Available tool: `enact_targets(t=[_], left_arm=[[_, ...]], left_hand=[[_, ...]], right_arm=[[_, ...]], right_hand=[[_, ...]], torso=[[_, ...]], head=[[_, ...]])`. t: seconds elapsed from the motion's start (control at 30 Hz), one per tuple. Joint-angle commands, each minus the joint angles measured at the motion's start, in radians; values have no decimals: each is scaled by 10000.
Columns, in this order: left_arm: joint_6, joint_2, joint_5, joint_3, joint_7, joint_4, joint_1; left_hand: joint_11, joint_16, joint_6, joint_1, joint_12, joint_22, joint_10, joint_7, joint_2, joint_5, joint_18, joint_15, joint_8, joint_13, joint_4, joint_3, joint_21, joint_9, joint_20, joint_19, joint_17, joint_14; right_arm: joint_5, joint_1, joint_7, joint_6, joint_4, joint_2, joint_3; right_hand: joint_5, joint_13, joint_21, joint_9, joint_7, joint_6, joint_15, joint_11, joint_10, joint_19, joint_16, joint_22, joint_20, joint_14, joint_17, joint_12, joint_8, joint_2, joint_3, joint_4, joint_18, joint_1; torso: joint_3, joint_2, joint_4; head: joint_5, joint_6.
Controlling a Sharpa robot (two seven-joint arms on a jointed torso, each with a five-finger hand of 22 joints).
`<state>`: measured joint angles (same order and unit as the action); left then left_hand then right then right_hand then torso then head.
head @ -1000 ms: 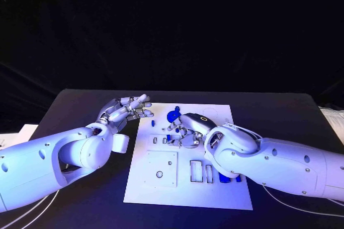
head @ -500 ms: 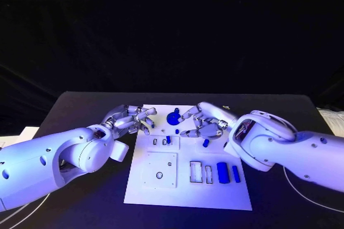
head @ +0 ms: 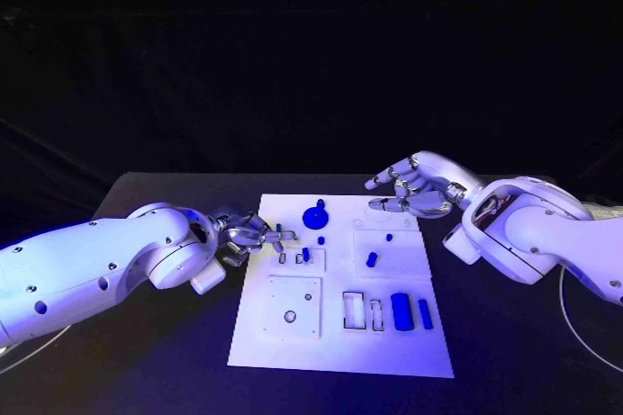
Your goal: Assemble the parts on the task board
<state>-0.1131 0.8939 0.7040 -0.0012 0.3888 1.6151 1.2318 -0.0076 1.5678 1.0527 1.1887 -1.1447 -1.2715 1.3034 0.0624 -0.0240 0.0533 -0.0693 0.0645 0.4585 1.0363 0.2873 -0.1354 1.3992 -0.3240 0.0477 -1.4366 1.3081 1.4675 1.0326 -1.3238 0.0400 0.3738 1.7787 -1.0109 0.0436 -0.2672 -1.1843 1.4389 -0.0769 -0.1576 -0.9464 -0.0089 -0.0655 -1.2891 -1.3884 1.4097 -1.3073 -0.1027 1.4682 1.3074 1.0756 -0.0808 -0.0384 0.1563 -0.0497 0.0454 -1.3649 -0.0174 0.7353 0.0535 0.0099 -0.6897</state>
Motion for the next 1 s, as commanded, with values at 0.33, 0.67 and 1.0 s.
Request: enact_targets(t=[0.33, 0.67, 1.0], left_arm=[[1517, -1333, 2527, 7, 2226, -1020, 587], [2403, -2325, 2961, -17, 2534, -1994, 701], [2905, -2948, 3069, -69, 2621, -2471, 710]], left_hand=[[-161, 30, -470, -243, -524, -1388, 225, -168, -315, -28, 349, 174, 961, 604, 28, -665, 817, -1094, -182, -645, 2627, 1033], [-177, 30, -708, -397, -592, -1720, 221, -188, -441, -38, 418, 197, 1271, 701, 30, -962, 996, -1534, -220, -818, 2627, 1033], [-191, 30, -785, -408, -668, -1831, 260, -204, -468, -43, 441, 209, 1408, 793, 30, -1079, 1055, -1733, -232, -868, 2627, 1033]], right_arm=[[-402, -24, -244, 112, -313, 75, 0], [-390, -25, -143, 73, -372, 133, 0], [-363, -25, -92, 57, -410, 203, 0]], right_hand=[[-49, 17, -94, 0, -11, -73, 7, -11, 1, 151, -116, 88, 4, 425, -65, -22, -61, -12, 49, 19, 196, -84], [-43, 24, -98, 0, -11, -72, 7, -12, 1, 153, -133, 92, 4, 420, -86, -26, -60, -21, 46, 20, 197, -79], [-36, -14, -109, 1, -12, -74, 8, -13, -35, 162, -140, 107, 4, 420, -90, 30, -62, -34, 40, 16, 200, -65]], torso=[[4, -48, 13], [-2, -27, -17], [-16, -34, -18]], head=[[51, -31], [90, -131], [95, -212]])
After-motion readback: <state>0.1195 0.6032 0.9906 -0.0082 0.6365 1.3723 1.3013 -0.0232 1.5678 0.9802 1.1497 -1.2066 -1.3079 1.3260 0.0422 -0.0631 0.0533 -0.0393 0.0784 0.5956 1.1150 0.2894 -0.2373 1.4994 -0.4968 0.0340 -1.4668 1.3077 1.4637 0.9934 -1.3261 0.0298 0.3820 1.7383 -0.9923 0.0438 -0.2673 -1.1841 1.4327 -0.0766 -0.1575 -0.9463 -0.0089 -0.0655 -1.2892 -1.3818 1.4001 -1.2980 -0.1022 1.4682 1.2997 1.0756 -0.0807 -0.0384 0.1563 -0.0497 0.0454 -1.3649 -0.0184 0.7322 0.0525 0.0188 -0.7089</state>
